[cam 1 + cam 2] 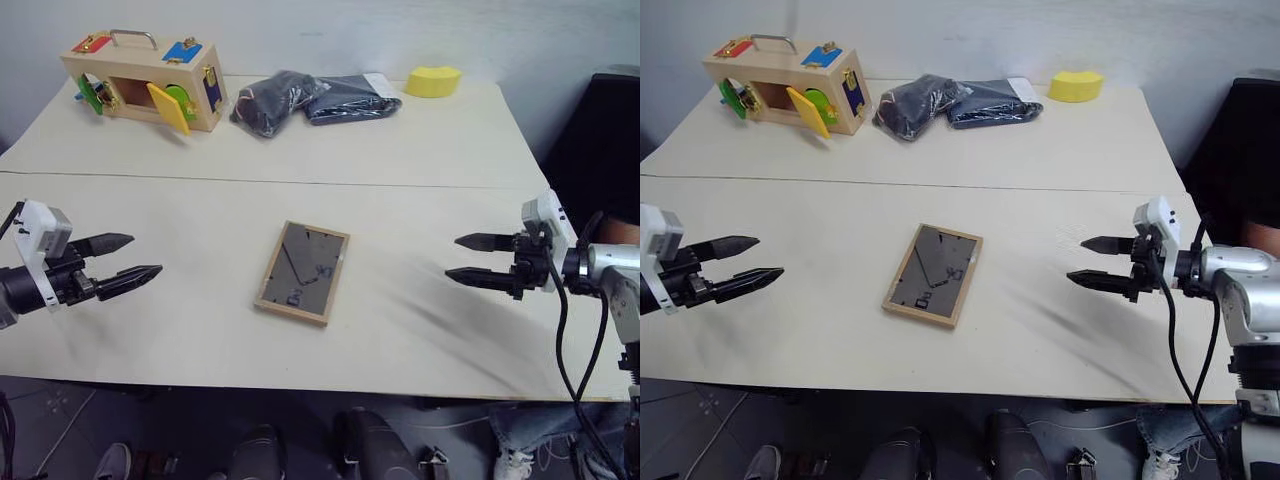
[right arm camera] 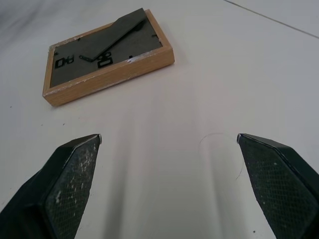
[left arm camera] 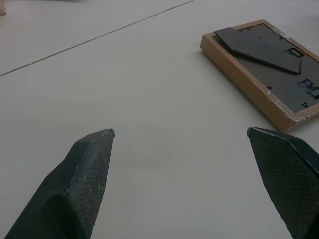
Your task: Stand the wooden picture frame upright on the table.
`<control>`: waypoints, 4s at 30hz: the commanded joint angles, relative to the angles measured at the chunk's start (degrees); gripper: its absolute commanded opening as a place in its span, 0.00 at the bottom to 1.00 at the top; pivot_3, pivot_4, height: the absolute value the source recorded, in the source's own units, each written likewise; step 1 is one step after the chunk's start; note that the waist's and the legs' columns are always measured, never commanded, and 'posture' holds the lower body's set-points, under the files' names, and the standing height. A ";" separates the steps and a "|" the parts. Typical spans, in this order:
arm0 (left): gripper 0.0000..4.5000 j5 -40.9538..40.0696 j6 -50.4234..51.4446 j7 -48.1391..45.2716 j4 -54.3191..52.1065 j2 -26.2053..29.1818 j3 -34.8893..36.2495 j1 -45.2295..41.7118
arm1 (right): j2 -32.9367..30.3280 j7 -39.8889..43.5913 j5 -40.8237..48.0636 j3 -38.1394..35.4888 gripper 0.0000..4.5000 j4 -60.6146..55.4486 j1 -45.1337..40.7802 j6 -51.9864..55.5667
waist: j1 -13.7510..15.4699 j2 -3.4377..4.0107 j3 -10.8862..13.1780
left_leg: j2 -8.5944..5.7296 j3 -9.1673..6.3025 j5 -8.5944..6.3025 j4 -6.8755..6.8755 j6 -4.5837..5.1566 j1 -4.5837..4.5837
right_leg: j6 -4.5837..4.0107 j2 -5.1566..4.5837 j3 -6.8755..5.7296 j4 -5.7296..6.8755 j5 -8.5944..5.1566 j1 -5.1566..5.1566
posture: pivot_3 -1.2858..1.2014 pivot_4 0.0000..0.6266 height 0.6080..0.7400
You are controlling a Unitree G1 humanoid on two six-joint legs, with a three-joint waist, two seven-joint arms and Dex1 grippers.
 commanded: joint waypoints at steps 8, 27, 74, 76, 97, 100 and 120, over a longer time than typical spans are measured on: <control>1.00 2.32 -2.14 -0.35 -0.31 0.45 -3.86 -1.46 | 0.39 -2.65 -2.24 -0.57 1.00 -0.51 -1.20 -4.02 | -0.02 0.00 0.00 | 0.01 0.01 0.01 0.02 -0.01 0.01 | 0.00 0.02 0.01 0.03 0.00 -0.02 | 0.52 0.24 1.00; 0.30 21.09 -14.95 -0.33 11.54 -11.68 -31.81 -22.90 | 13.43 -8.27 -21.57 19.40 0.25 3.40 -13.84 -18.59 | 0.13 0.00 0.00 | 0.01 0.07 0.13 0.39 -0.24 -0.14 | 0.01 0.09 0.04 0.22 0.01 -0.11 | 0.52 0.24 1.00; 0.99 -6.36 62.88 21.87 1.50 -37.93 -13.75 -25.38 | 16.29 -4.72 -36.34 29.98 0.00 -5.89 -11.72 -26.23 | 1.67 0.17 -0.40 | -0.08 0.00 0.14 0.57 -0.27 0.18 | 0.06 0.01 0.08 0.31 0.03 0.21 | 0.52 0.24 1.00; 0.91 -7.56 62.88 22.23 2.80 -38.05 -12.40 -26.82 | 16.41 -4.88 -36.46 29.94 0.00 -5.69 -11.56 -26.41 | 1.64 0.17 -0.40 | -0.08 0.00 0.14 0.57 -0.27 0.17 | 0.06 0.02 0.08 0.31 0.03 0.21 | 0.52 0.24 1.00; 0.28 -15.57 59.93 17.30 -3.86 -29.06 -13.74 -28.58 | 18.24 -7.32 -5.24 11.75 0.99 -18.45 -16.25 16.74 | 0.03 0.14 -0.36 | -0.02 -0.05 0.22 0.52 -0.43 0.00 | 0.05 0.10 0.08 0.42 0.02 -0.02 | 0.52 0.24 1.00; 0.28 -17.00 59.88 16.36 -5.64 -28.93 -14.74 -29.40 | 22.06 -10.29 -4.31 12.59 1.00 -16.67 -18.25 18.33 | 0.19 0.15 -0.35 | -0.04 -0.05 0.22 0.51 -0.43 -0.02 | 0.05 0.08 0.09 0.42 0.02 -0.04 | 0.52 0.24 1.00; 0.28 -15.96 55.63 15.05 -0.87 -23.26 -18.75 -30.55 | 9.80 -10.51 -0.30 8.09 1.00 -25.08 -12.34 13.12 | 0.46 0.15 -0.34 | -0.07 -0.08 0.16 0.46 -0.32 -0.13 | 0.06 0.04 0.06 0.20 0.02 -0.04 | 0.52 0.24 1.00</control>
